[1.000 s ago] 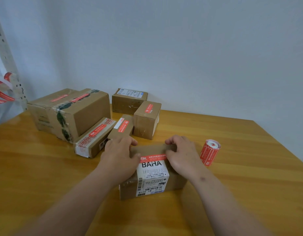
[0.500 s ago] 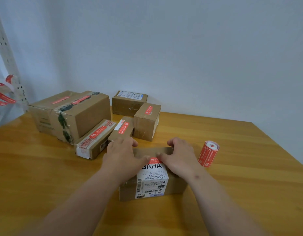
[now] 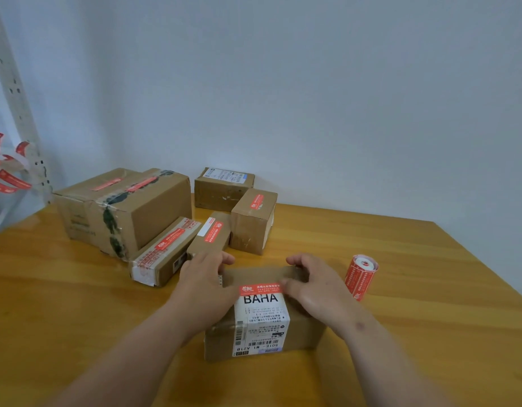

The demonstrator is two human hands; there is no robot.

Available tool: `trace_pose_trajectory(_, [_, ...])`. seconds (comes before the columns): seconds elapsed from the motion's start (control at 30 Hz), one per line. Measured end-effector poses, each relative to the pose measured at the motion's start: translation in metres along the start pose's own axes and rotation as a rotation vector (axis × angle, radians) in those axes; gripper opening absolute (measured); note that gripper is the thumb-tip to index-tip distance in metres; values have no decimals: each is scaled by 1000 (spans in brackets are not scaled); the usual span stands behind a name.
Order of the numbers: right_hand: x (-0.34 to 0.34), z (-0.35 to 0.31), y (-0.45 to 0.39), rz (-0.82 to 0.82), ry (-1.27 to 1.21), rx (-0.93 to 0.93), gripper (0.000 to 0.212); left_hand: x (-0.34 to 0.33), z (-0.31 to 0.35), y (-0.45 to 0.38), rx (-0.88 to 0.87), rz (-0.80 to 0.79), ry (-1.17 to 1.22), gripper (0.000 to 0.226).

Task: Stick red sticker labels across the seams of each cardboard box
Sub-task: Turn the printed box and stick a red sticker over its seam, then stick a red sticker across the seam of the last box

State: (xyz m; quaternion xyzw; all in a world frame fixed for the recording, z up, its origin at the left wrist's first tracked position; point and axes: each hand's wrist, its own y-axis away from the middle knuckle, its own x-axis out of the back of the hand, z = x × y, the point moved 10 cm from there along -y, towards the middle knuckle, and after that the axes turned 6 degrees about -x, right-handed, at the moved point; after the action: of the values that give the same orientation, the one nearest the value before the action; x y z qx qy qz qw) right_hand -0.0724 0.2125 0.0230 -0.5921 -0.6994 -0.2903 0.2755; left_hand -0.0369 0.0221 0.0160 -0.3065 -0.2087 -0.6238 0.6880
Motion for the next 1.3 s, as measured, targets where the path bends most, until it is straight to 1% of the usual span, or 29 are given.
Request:
trace_pose_trajectory(0.07, [-12,-1,7,-168,149,24,84,-7,0,6,-2,-135,-31,63])
trace_pose_trajectory(0.1, [-20,-1,10,-262,269,37,97,-11,-1,8,-6,-220,-100,75])
trace_pose_trajectory(0.13, [-24,-1,13,-327,385,52,105,-15,-3,8,-5,-299,-187,87])
trace_pose_trajectory(0.17, [-24,-1,13,-354,469,63,107,-17,-3,8,-3,-359,-275,95])
trace_pose_trajectory(0.2, [-22,-2,12,-364,509,65,106,-17,0,6,-2,-394,-349,97])
trace_pose_trajectory(0.3, [-20,-4,8,-387,510,45,100,-17,12,2,-21,-411,-419,88])
trace_pose_trajectory(0.37, [-18,-3,6,-372,544,28,93,-19,18,0,-33,-411,-411,83])
trace_pose_trajectory(0.43, [-12,-3,2,-275,596,34,85,-22,21,-3,-37,-414,-377,83])
trace_pose_trajectory(0.5, [0,-2,-4,-130,627,25,79,-31,20,-6,-47,-453,-364,95])
trace_pose_trajectory(0.57, [12,-1,-8,11,601,-13,77,-39,20,-9,-59,-474,-384,107])
trace_pose_trajectory(0.63, [22,-4,-9,132,557,-13,71,-42,24,-16,-81,-421,-386,105])
trace_pose_trajectory(0.7, [23,-6,-12,185,509,10,61,-43,29,-26,-97,-314,-378,95])
trace_pose_trajectory(0.77, [16,-4,-20,135,396,17,52,-42,36,-37,-127,-182,-355,78])
trace_pose_trajectory(0.83, [9,0,-30,66,295,7,51,-43,43,-48,-171,-72,-335,62])
trace_pose_trajectory(0.87, [7,2,-36,43,299,3,55,-46,45,-54,-186,-48,-311,59])
trace_pose_trajectory(0.93, [4,8,-50,10,358,-16,62,-55,46,-67,-209,-68,-242,61])
trace_pose_trajectory(1.0, [4,15,-67,8,398,-51,60,-59,54,-77,-247,-103,-191,62])
trace_pose_trajectory(1.03, [6,17,-75,19,426,-72,59,-52,58,-83,-269,-67,-171,58])
trace_pose_trajectory(1.07, [9,17,-84,34,454,-91,60,-39,61,-90,-283,7,-151,51])
trace_pose_trajectory(1.13, [17,6,-99,74,452,-88,62,-2,57,-110,-246,197,-101,38])
trace_pose_trajectory(1.2, [28,-17,-112,121,378,-55,61,32,36,-137,-135,341,-20,35])
trace_pose_trajectory(1.23, [36,-30,-119,154,327,-33,57,45,23,-152,-74,375,24,34])
trace_pose_trajectory(1.3, [47,-56,-140,200,198,7,49,61,-1,-180,44,386,155,37])
